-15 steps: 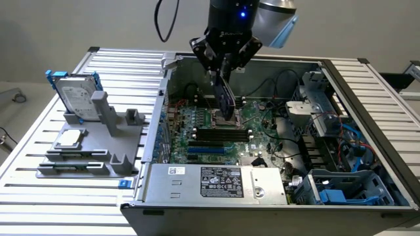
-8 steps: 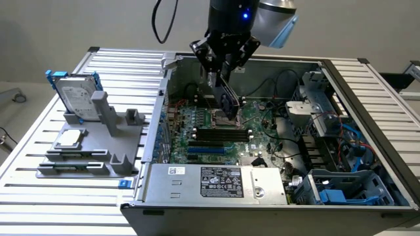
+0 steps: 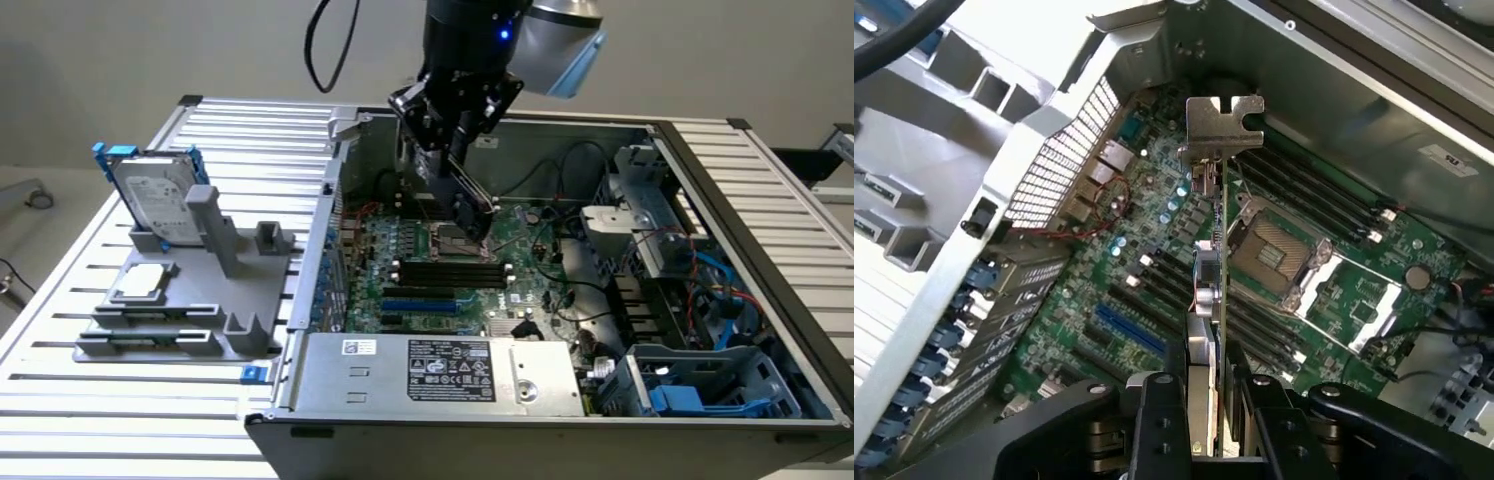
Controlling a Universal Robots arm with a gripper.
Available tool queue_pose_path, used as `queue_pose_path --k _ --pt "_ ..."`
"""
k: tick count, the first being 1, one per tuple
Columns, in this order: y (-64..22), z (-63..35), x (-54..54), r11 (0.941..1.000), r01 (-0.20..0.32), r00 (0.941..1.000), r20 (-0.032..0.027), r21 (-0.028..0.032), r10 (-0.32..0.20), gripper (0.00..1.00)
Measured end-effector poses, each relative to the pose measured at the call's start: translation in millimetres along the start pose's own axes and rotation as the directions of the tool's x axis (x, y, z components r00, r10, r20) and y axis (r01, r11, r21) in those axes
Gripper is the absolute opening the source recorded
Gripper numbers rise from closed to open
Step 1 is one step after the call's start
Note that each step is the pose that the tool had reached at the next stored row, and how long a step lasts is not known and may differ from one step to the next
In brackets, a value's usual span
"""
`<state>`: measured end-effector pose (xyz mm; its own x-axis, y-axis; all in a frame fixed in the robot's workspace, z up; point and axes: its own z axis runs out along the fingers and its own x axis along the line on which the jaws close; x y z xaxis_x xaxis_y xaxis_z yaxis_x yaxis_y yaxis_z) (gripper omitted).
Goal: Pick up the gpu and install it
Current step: 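Insert the gpu into the slot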
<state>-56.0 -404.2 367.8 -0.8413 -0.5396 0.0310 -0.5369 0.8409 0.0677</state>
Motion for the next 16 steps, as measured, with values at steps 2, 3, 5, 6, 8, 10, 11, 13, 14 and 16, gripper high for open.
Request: queue_pose_path --k 2,3,5,6,8,10,11,13,14,16 --pt "0.0 0.5 0.0 0.9993 0.038 0.9993 -0.0019 -0.0001 -0.038 0.26" --pt "-0.1 0.8 0.0 0.9985 0.056 0.9985 -0.0026 -0.0002 -0.056 0.26" --pt "-0.1 1.2 0.0 0.9958 0.091 0.9958 -0.0043 -0.0004 -0.091 0.26" --pt "-0.1 1.5 0.0 0.9939 0.110 0.9939 -0.0052 -0.0005 -0.110 0.26" --pt "-0.1 2.0 -0.1 0.9894 0.145 0.9894 -0.0068 -0.0008 -0.145 0.26" --pt "-0.2 2.5 -0.1 0.9835 0.181 0.9834 -0.0081 -0.0016 -0.181 0.26" --pt "-0.2 2.7 -0.1 0.9798 0.200 0.9798 -0.0087 -0.0020 -0.200 0.26" --pt "-0.2 3.1 -0.1 0.9720 0.235 0.9720 -0.0094 -0.0033 -0.235 0.26" --pt "-0.3 3.2 -0.1 0.9680 0.251 0.9680 -0.0093 -0.0045 -0.251 0.26" --pt "-0.3 3.6 -0.1 0.9598 0.280 0.9598 -0.0072 -0.0079 -0.280 0.26"
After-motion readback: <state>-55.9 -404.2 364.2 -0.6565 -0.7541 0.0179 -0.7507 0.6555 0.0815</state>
